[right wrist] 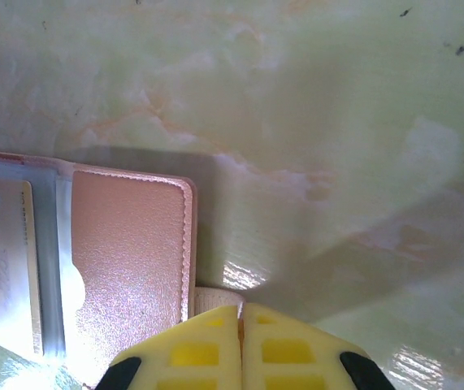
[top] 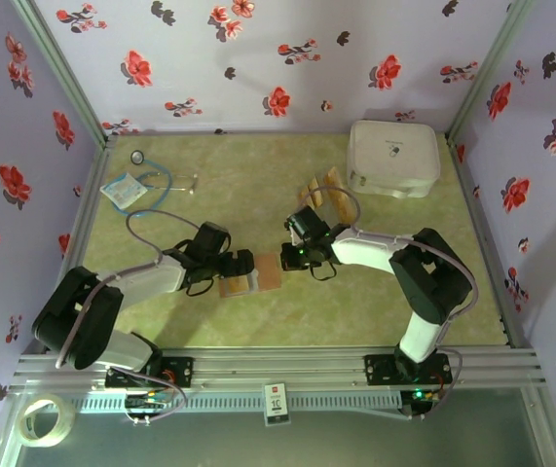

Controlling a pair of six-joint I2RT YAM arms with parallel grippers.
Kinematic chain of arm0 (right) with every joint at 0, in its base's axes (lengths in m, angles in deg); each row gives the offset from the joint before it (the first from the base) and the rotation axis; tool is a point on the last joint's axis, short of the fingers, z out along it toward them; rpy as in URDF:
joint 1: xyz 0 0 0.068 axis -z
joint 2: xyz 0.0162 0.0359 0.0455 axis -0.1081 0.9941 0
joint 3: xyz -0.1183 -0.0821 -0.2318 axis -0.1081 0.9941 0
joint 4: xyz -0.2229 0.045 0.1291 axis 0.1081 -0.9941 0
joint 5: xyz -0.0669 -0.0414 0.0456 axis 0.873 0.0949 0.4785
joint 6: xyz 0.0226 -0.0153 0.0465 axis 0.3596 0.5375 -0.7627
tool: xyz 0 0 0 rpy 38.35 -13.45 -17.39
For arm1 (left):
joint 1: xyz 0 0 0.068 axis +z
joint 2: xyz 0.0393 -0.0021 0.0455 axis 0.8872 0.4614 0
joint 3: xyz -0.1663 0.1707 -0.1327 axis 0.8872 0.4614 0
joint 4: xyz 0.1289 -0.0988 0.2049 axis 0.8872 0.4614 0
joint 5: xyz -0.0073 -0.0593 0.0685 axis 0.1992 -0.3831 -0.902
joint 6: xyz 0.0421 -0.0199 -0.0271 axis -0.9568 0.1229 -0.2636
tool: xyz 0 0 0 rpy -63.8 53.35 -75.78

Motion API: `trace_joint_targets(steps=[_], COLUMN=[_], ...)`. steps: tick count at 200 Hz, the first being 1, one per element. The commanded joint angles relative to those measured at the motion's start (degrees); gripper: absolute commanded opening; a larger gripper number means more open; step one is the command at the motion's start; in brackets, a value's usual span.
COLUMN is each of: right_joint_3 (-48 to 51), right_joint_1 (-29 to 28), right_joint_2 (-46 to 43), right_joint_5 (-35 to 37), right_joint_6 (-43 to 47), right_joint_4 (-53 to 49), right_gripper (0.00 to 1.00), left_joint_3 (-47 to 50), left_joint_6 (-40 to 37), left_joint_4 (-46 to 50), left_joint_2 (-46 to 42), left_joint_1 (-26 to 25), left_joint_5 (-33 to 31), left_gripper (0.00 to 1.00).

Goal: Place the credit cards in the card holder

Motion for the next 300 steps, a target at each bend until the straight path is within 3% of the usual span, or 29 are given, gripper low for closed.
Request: trace_joint_targets(steps=[1,73,136,157,172,300], right_joint_3=[0.8,0.6,0.9,2.3,3.8,13.3], right_joint_1=[-0.5,-0.6,-0.3,0.3,0.7,1.2], right_joint_2=[-0.3,0.3,-0.2,-2.3,-4.8,-23.6], right_joint_5=[-1.1,-1.6,-1.3,-0.4,0.2,1.7], right_joint_6=[-1.1,-1.4,-1.3,-1.4,-1.4,-4.5], right_joint_4=[1.4,2.2,1.9,1.3,0.6,-3.3], right_gripper=[0.0,0.0,0.0,0.29,0.36,0.33], left_joint_3=[-1.3,-2.7,-7.9,-7.5,-6.7,-5.4], left_joint_6=[1.1,5.1,8.7,10.3,11.4,14.7], left_joint_4=[-0.8,-2.4,-8.4,-11.5,-13.7,-13.9], left_joint_2=[-0.2,-7.9,-0.5,2.1,3.5,12.1], left_joint_1=[-1.0,-3.1,-8.1,-8.8,-9.1,-12.0], left_joint_5=[2.2,3.6,3.4,3.1,2.9,-3.4], left_gripper=[1.0,1.0,1.0,1.0,1.0,1.0])
